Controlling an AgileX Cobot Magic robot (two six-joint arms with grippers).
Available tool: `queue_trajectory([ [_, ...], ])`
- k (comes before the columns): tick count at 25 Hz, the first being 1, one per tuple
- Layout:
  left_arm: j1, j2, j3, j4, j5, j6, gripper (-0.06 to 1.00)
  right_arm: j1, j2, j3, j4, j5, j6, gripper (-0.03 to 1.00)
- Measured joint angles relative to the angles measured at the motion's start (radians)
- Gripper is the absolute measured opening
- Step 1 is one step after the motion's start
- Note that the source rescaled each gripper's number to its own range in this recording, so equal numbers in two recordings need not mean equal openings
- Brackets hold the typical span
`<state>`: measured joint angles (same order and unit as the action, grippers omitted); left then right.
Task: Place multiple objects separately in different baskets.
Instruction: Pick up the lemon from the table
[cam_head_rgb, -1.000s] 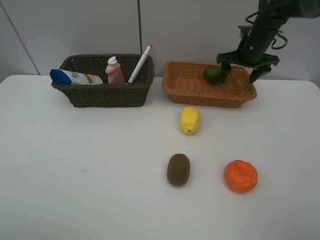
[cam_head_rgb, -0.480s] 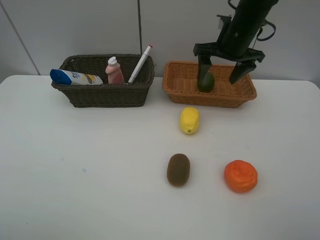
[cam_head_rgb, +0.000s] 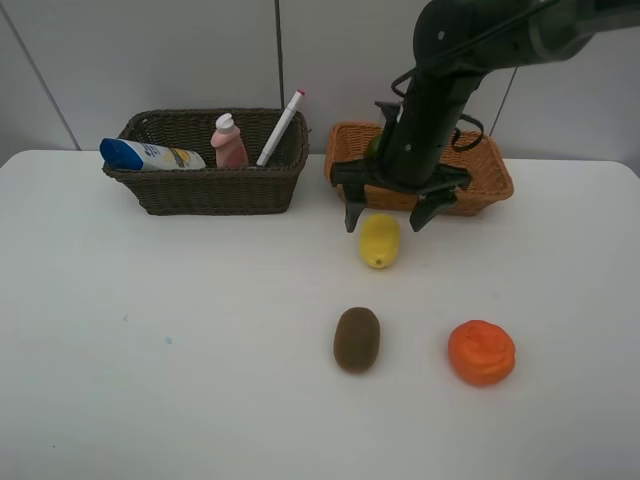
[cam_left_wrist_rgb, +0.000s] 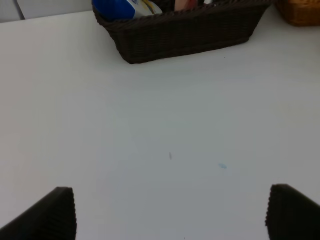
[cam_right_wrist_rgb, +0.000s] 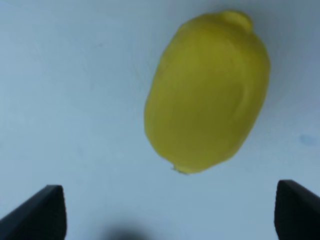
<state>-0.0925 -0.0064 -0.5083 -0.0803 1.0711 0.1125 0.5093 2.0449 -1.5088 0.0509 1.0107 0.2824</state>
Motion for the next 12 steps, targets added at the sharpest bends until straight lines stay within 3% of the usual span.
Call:
queue_trajectory([
  [5, 0.0, 0.0, 0.0, 0.0, 0.0, 0.0, 1.0, -0.001, 0.077, 0.001, -0.002, -0.088, 0.008, 0.95],
  [12, 0.0, 0.0, 0.0, 0.0, 0.0, 0.0, 1.0, -0.001, 0.166, 0.001, -0.08, -0.153, 0.028, 0.95],
])
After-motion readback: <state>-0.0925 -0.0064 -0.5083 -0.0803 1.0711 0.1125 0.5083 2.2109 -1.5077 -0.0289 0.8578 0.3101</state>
